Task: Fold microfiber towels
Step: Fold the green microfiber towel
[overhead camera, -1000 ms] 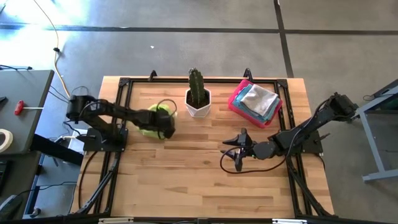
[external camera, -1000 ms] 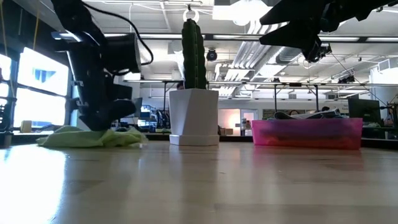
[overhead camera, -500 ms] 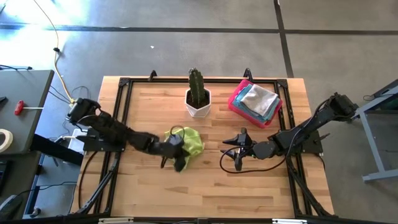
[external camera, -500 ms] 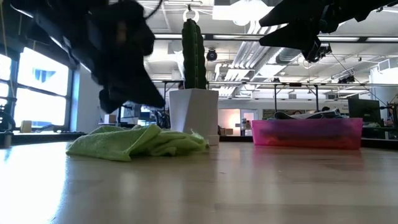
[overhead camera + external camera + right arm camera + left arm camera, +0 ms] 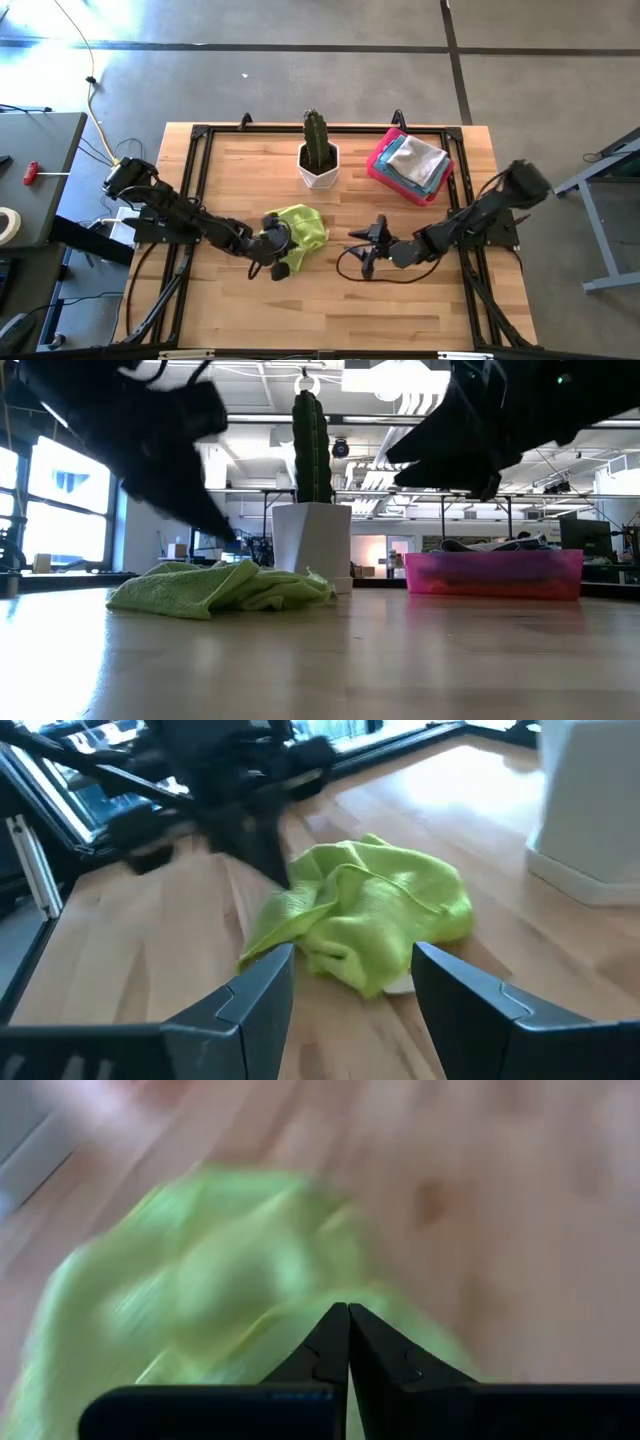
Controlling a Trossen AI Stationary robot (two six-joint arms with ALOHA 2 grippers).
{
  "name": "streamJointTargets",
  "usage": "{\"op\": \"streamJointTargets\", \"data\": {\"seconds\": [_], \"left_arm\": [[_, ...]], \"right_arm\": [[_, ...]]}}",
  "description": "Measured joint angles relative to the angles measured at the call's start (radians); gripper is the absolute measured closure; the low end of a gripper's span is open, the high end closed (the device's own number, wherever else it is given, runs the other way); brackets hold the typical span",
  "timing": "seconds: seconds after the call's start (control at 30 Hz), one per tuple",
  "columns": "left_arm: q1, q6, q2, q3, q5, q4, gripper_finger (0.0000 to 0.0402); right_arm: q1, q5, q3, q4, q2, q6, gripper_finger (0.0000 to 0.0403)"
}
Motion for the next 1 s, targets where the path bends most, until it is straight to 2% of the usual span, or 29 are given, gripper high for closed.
{"op": "streamJointTargets", "data": {"seconds": [0.2,0.4,0.57,0.77,0.87,1.0], "left_arm": [[0.009,-0.285,0.000,0.000,-0.049,-0.265,0.0401],[0.006,-0.396,0.026,-0.002,-0.036,-0.327,0.0401],[-0.019,-0.394,0.102,0.000,0.028,-0.201,0.0401],[-0.067,-0.388,0.221,0.003,0.019,0.076,0.0401],[-0.092,-0.293,0.254,0.002,0.055,0.192,0.0401],[-0.106,-0.145,0.255,0.004,0.186,0.202,0.0401]], "right_arm": [[-0.053,0.004,0.003,0.349,0.195,-0.140,0.0206],[-0.116,-0.015,0.113,0.379,0.355,-0.118,0.0206],[-0.138,-0.043,0.244,0.291,0.469,-0.139,0.0206],[-0.140,-0.045,0.340,0.029,0.495,-0.139,0.0206],[-0.134,-0.063,0.361,-0.040,0.491,-0.133,0.0206],[-0.113,-0.144,0.376,-0.052,0.451,-0.159,0.0206]]}}
